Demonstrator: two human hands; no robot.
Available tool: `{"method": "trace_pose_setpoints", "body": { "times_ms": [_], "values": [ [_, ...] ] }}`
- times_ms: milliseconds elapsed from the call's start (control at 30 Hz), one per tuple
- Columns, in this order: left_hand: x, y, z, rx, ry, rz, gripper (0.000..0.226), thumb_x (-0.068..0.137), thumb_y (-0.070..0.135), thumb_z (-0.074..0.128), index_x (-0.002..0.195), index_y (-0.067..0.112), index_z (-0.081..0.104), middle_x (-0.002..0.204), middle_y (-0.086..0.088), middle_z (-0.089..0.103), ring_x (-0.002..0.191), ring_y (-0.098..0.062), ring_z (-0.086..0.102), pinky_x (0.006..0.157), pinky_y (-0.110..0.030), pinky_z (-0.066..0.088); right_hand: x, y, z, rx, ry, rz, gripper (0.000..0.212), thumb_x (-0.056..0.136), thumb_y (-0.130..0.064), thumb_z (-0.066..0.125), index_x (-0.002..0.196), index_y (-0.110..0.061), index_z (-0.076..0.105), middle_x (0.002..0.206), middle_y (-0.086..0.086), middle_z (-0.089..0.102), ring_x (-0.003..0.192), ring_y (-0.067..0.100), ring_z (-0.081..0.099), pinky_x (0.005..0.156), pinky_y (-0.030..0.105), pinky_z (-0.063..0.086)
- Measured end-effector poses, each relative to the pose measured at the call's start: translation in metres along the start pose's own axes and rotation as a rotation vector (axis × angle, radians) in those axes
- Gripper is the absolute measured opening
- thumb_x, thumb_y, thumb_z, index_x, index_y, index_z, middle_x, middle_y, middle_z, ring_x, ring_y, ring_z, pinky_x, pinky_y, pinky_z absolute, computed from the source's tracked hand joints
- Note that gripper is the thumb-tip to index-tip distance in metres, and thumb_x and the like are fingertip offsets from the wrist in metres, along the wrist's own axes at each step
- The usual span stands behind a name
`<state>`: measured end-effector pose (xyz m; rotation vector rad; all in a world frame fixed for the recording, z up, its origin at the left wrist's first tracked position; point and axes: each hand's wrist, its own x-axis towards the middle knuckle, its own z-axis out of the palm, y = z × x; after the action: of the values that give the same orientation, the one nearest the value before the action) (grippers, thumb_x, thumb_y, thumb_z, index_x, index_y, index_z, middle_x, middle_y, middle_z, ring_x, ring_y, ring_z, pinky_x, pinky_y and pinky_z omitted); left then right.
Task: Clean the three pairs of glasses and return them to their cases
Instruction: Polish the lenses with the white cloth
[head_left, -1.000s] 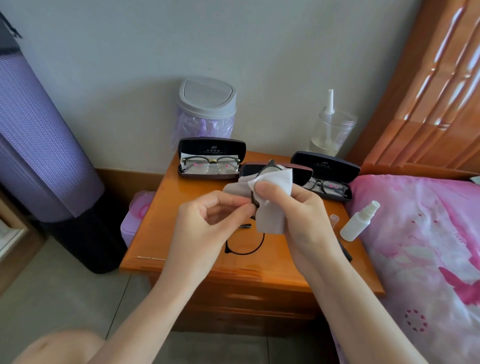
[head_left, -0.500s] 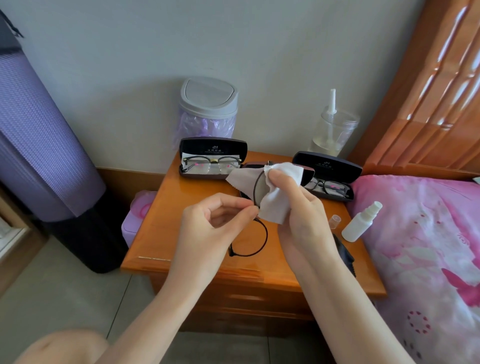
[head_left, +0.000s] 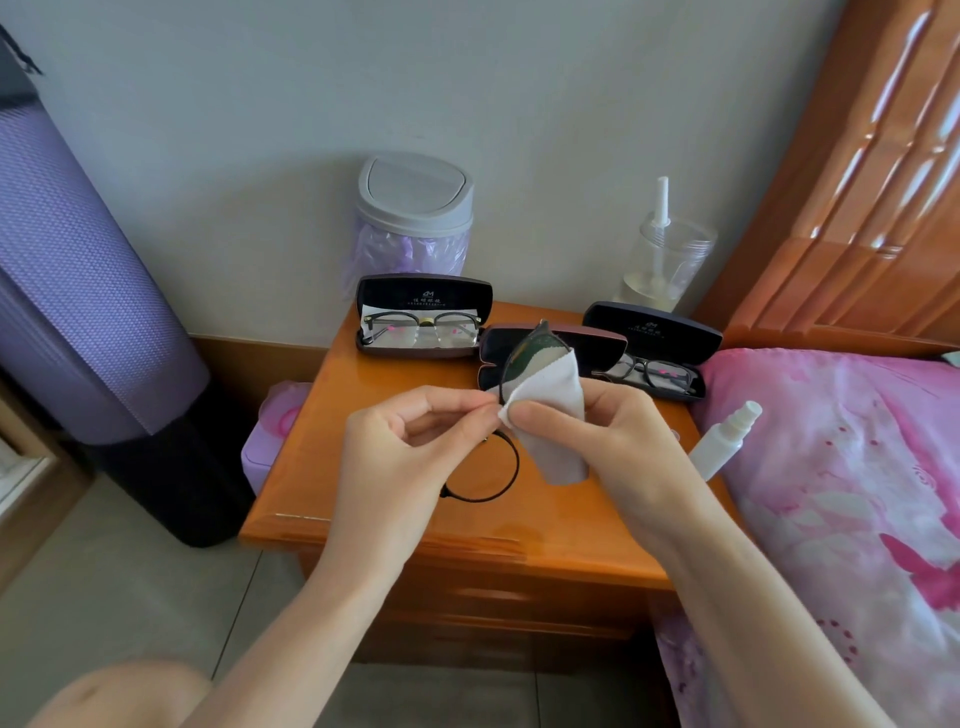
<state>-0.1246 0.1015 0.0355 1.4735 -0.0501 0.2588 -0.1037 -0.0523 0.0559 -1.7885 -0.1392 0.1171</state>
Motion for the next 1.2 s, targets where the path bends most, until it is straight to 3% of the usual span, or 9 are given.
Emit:
{"method": "trace_pose_setpoints", "body": {
  "times_ms": [133, 367, 567, 633, 733, 833, 967, 1100, 1200],
  "values": [
    [0.0, 0.0, 0.001, 0.009, -0.004, 0.001, 0.01, 0.075, 0.012, 0.073, 0.081, 0.02, 0.074, 0.075, 0.012, 0.075, 0.076, 0.001, 0.069, 0.063, -0.006, 0.048, 0.0, -0.001, -0.006, -0.004, -0.006, 0.006, 0.017, 0.069, -0.031, 0.075, 0.081, -0.019, 0.077, 0.076, 0.001, 0.074, 0.069, 0.009, 0.065, 0.061, 0.02, 0.05],
    [0.002, 0.001, -0.001, 0.04, 0.008, 0.007, 0.009, 0.075, 0.014, 0.074, 0.082, 0.021, 0.074, 0.077, 0.012, 0.075, 0.077, 0.001, 0.069, 0.064, -0.006, 0.048, 0.0, 0.0, -0.005, -0.032, 0.101, -0.059, 0.024, 0.062, -0.034, 0.077, 0.079, -0.018, 0.077, 0.076, 0.003, 0.074, 0.064, 0.009, 0.067, 0.057, 0.02, 0.052],
    [0.002, 0.001, -0.001, 0.047, -0.006, 0.012, 0.011, 0.076, 0.012, 0.073, 0.081, 0.023, 0.073, 0.074, 0.013, 0.075, 0.076, 0.002, 0.069, 0.063, -0.005, 0.048, -0.001, 0.007, -0.002, 0.097, 0.079, 0.026, 0.025, 0.064, -0.035, 0.074, 0.08, -0.016, 0.076, 0.071, 0.001, 0.072, 0.064, 0.008, 0.064, 0.055, 0.018, 0.049],
    [0.002, 0.001, -0.001, 0.05, -0.022, 0.019, 0.012, 0.077, 0.011, 0.072, 0.081, 0.022, 0.072, 0.073, 0.014, 0.074, 0.074, 0.002, 0.069, 0.062, -0.005, 0.047, -0.002, 0.01, 0.001, 0.126, 0.041, 0.041, 0.029, 0.068, -0.036, 0.071, 0.085, -0.013, 0.076, 0.076, 0.002, 0.071, 0.069, 0.011, 0.063, 0.058, 0.019, 0.048],
    [0.001, 0.0, -0.001, 0.096, -0.052, 0.043, 0.011, 0.076, 0.011, 0.072, 0.083, 0.02, 0.072, 0.078, 0.014, 0.074, 0.076, 0.003, 0.069, 0.063, -0.004, 0.047, -0.003, 0.015, 0.007, 0.192, 0.048, 0.033, 0.035, 0.069, -0.034, 0.072, 0.092, -0.008, 0.076, 0.093, 0.014, 0.073, 0.09, 0.029, 0.066, 0.075, 0.031, 0.051],
    [0.002, -0.001, -0.002, 0.129, -0.047, 0.055, 0.01, 0.076, 0.014, 0.071, 0.083, 0.022, 0.072, 0.081, 0.015, 0.073, 0.076, 0.003, 0.069, 0.063, -0.004, 0.047, -0.002, 0.016, 0.014, 0.249, 0.109, 0.024, 0.036, 0.069, -0.033, 0.073, 0.092, -0.006, 0.075, 0.092, 0.014, 0.073, 0.088, 0.026, 0.067, 0.075, 0.029, 0.052],
    [0.002, -0.002, -0.001, 0.148, -0.058, 0.054, 0.009, 0.076, 0.018, 0.072, 0.085, 0.019, 0.073, 0.079, 0.013, 0.074, 0.077, 0.001, 0.069, 0.065, -0.006, 0.048, 0.003, 0.011, 0.018, 0.33, 0.126, 0.018, 0.033, 0.076, -0.029, 0.071, 0.097, -0.003, 0.074, 0.098, 0.015, 0.073, 0.098, 0.031, 0.066, 0.085, 0.038, 0.053],
    [0.0, 0.0, 0.003, 0.096, -0.07, 0.031, 0.008, 0.077, 0.014, 0.072, 0.084, 0.017, 0.072, 0.077, 0.011, 0.075, 0.076, 0.002, 0.069, 0.064, -0.005, 0.048, 0.008, -0.004, 0.017, 0.506, 0.175, 0.04, 0.036, 0.071, -0.028, 0.072, 0.097, -0.003, 0.074, 0.092, 0.01, 0.074, 0.083, 0.021, 0.068, 0.07, 0.028, 0.056],
    [-0.001, 0.001, 0.004, 0.072, -0.063, 0.024, 0.008, 0.078, 0.011, 0.071, 0.084, 0.017, 0.071, 0.075, 0.011, 0.075, 0.074, 0.003, 0.069, 0.063, -0.003, 0.046, 0.011, -0.004, 0.019, 0.522, 0.242, 0.039, 0.038, 0.07, -0.033, 0.072, 0.097, -0.006, 0.075, 0.091, 0.007, 0.072, 0.084, 0.019, 0.065, 0.068, 0.027, 0.052]
  ]
}}
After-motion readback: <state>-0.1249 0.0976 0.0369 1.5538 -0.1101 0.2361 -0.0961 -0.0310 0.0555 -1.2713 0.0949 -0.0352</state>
